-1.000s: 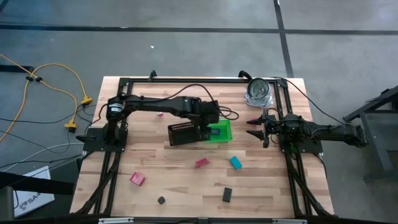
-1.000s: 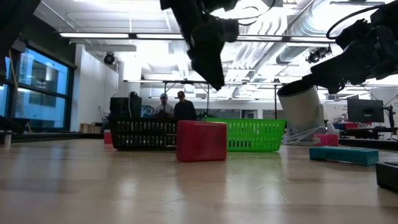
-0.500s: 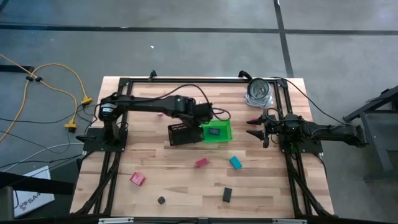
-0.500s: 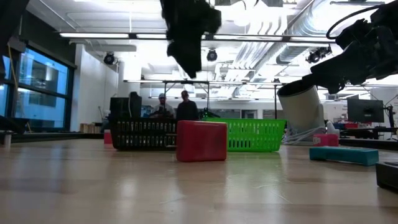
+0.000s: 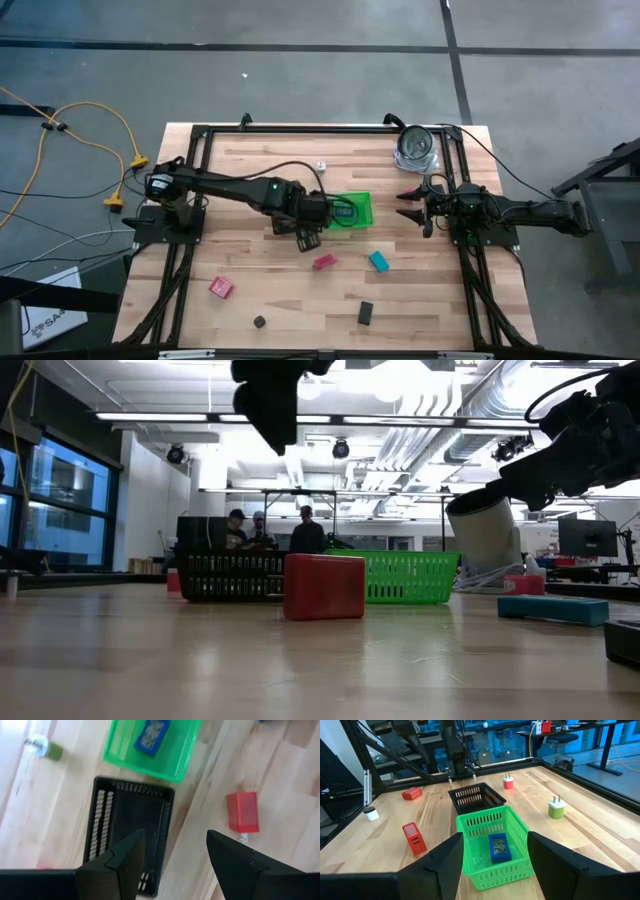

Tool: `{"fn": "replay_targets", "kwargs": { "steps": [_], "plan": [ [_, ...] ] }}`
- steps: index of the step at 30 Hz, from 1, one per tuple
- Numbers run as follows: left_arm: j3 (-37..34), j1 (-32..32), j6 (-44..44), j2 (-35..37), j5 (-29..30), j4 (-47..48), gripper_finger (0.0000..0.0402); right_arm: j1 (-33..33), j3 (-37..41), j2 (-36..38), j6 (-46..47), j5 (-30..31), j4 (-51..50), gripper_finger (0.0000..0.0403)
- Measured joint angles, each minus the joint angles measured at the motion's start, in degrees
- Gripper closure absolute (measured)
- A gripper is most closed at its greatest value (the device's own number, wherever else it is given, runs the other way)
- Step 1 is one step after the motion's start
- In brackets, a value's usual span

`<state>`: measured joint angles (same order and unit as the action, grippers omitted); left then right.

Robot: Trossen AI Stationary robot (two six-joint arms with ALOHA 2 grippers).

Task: Pick & Place Office items
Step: Put the light blue digital timer into the green bin

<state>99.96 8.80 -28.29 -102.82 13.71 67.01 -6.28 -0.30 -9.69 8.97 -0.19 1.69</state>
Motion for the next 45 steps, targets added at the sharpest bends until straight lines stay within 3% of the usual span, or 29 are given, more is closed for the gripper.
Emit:
{"fn": "replay_targets", "kwargs": {
  "steps": [14, 29, 45],
  "plan": [
    [0.00, 6.82, -14.48, 0.26, 5.34, 3.23, 0.0198, 0.00, -0.01, 0.00, -0.02, 0.00, -0.04, 0.0196],
    [0.00, 13.36, -13.34, 1.00, 14.13, 2.86, 0.0198, 0.01, 0.00, 0.00, 0.00, -0.02, -0.04, 0.0196],
    [-2.88, 16.28, -9.01, 2.99, 15.46, -2.91, 0.0198, 0.00, -0.01, 0.00, 0.00, -0.01, -0.04, 0.0196]
  ]
}}
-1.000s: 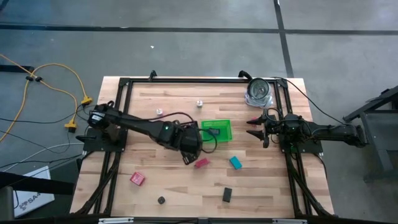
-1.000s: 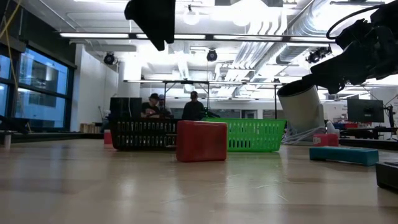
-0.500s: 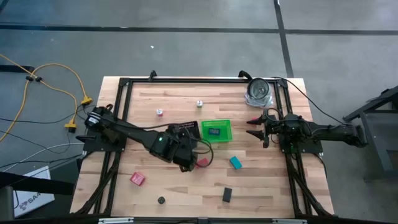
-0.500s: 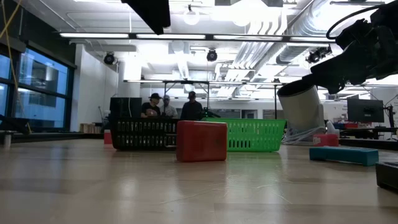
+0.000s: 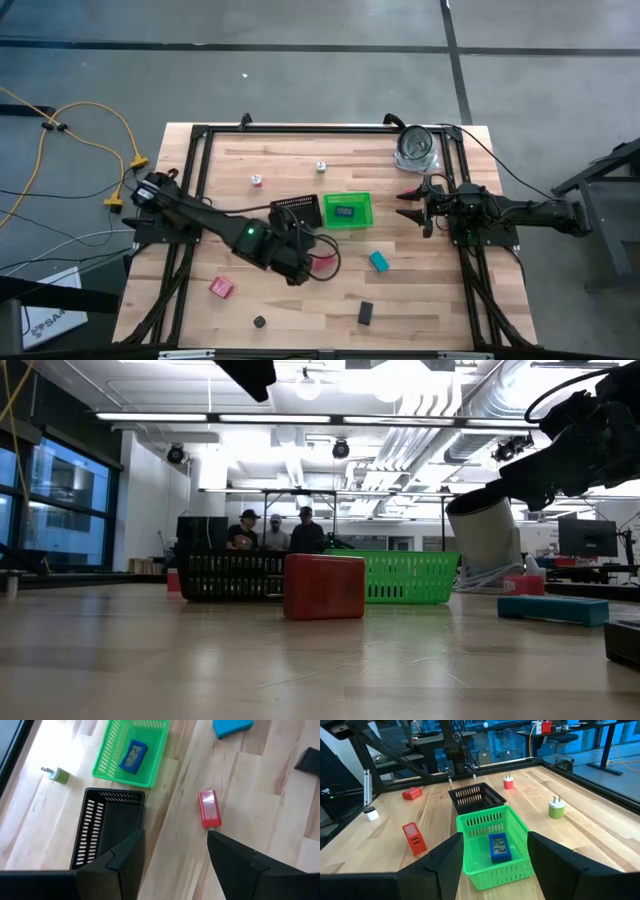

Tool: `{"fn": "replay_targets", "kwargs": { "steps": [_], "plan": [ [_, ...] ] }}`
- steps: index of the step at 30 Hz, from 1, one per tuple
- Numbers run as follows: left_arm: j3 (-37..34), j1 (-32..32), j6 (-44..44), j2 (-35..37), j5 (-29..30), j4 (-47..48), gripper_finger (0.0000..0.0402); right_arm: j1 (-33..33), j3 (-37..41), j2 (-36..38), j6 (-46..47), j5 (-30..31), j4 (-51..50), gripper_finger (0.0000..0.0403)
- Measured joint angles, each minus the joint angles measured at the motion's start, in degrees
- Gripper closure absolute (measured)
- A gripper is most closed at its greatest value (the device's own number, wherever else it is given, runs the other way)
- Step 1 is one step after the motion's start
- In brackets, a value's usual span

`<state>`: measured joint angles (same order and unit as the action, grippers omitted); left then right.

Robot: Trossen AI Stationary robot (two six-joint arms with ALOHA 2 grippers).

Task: Pick & Place Office items
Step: Put the light blue digital timer into the green bin

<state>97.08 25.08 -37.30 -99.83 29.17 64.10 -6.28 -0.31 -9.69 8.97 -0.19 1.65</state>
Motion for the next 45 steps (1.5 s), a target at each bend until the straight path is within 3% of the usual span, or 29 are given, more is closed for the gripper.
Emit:
{"fn": "replay_targets", "kwargs": {
  "steps": [10, 22, 33, 45],
  "plan": [
    [-11.15, -0.02, -1.11, 7.06, -0.53, -8.25, 0.0198, 0.01, 0.00, -0.02, 0.00, -0.01, 0.00, 0.0196],
    [-20.30, 0.39, -12.64, 12.72, -0.81, -8.02, 0.0198, 0.01, 0.01, -0.02, 0.00, -0.01, 0.00, 0.0196],
    [-23.15, 5.35, -15.66, 13.49, -2.07, -9.03, 0.0198, 0.02, 0.01, -0.02, 0.00, 0.01, 0.02, 0.0196],
    [-23.15, 11.26, -26.14, 12.57, -2.25, -5.63, 0.0198, 0.00, 0.01, -0.02, 0.00, 0.00, 0.02, 0.0196]
  ]
}}
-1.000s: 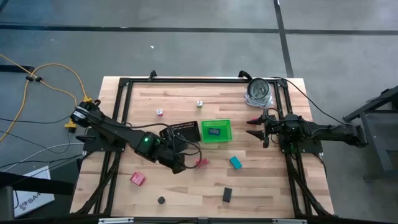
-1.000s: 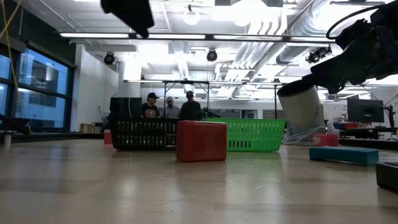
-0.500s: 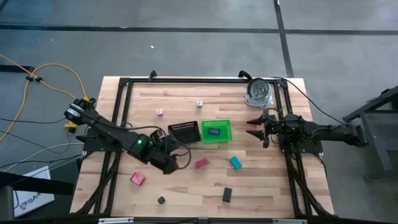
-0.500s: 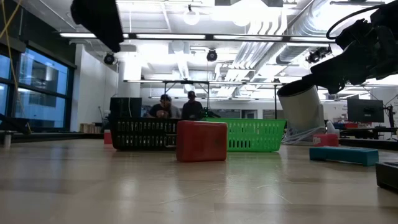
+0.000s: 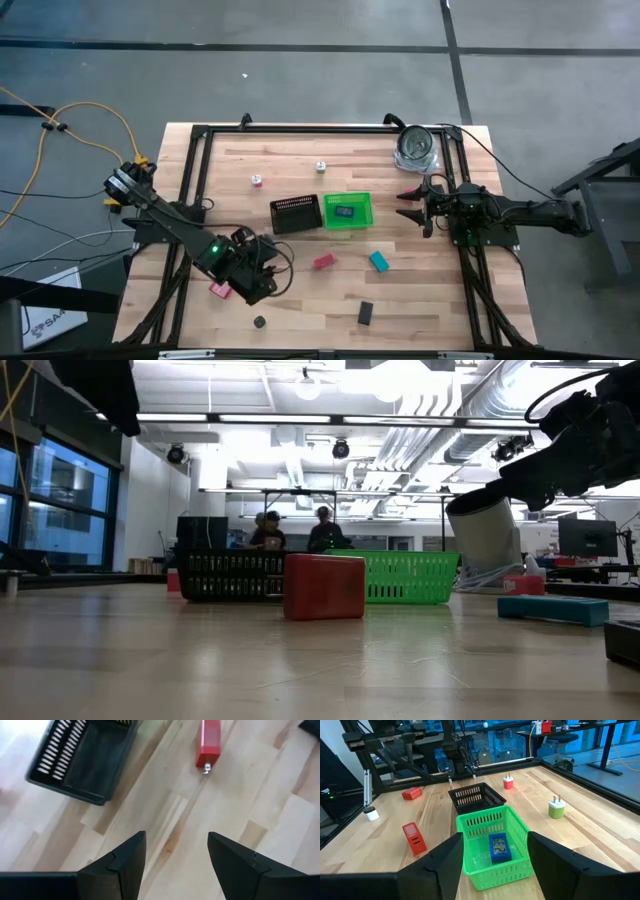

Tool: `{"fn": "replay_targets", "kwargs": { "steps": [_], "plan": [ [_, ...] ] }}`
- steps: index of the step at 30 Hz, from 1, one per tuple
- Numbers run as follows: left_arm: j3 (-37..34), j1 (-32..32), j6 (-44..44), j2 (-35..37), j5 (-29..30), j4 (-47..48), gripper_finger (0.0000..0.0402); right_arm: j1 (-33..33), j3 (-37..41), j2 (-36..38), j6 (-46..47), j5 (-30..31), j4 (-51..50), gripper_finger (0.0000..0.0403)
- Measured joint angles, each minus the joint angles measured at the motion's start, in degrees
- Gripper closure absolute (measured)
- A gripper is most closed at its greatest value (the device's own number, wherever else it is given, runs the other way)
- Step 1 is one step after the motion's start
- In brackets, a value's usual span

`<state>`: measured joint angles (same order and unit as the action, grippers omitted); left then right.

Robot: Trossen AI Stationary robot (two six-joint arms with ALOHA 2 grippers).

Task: Pick & Place Office items
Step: Put the light blue digital timer into the green bin

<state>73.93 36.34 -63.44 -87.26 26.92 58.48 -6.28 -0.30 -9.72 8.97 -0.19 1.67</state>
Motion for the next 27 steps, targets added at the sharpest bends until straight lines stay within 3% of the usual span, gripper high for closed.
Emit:
{"fn": "replay_targets", "kwargs": {
  "steps": [17, 23, 27],
  "plan": [
    [-1.12, 1.23, 12.60, 1.24, 9.49, -2.95, 0.0198, 0.00, -0.02, 0.00, 0.00, 0.01, 0.02, 0.0196],
    [-10.96, -1.45, 21.98, 7.40, 7.74, -17.26, 0.0198, 0.00, -0.02, 0.00, 0.00, 0.01, 0.02, 0.0196],
    [-18.04, -2.91, 23.21, 13.40, 7.52, -20.90, 0.0198, 0.00, -0.01, 0.00, -0.01, 0.01, 0.02, 0.0196]
  ]
}}
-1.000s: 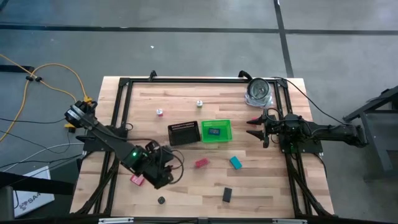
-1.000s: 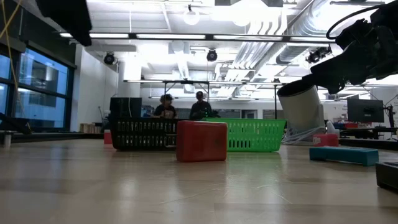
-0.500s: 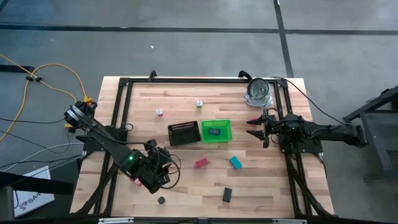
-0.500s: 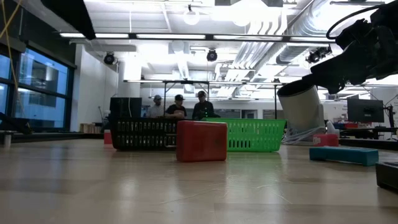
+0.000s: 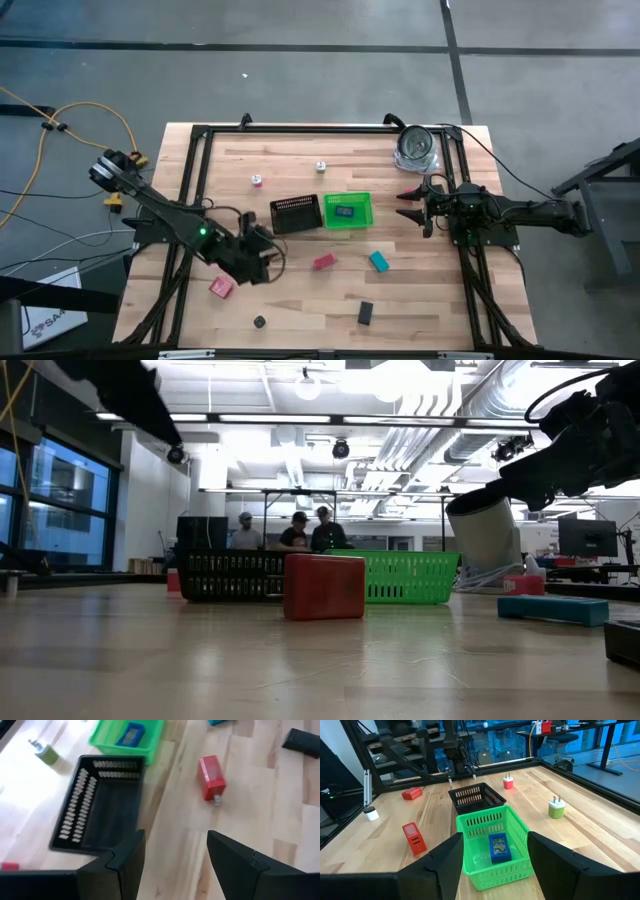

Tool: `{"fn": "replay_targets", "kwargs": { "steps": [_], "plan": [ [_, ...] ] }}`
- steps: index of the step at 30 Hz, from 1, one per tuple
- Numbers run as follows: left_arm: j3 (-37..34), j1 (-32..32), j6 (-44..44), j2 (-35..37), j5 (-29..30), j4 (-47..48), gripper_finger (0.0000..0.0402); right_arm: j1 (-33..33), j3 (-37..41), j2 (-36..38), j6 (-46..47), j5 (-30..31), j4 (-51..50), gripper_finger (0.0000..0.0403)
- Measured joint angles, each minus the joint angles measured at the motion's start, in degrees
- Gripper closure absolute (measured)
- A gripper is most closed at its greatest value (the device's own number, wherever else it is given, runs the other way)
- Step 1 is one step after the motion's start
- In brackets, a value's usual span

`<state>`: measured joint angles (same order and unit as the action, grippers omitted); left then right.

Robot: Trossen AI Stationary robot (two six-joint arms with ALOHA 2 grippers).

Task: Pick & Place Office items
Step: Put the light blue digital timer into the green bin

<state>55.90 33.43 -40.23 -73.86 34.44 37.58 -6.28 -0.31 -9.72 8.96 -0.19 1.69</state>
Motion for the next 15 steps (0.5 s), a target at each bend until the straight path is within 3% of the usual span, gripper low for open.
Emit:
{"fn": "replay_targets", "kwargs": {
  "steps": [15],
  "plan": [
    [-26.95, -4.15, 11.02, 22.59, 0.07, -23.48, 0.0198, 0.00, -0.01, 0.00, -0.01, -0.02, -0.02, 0.0196]
  ]
}}
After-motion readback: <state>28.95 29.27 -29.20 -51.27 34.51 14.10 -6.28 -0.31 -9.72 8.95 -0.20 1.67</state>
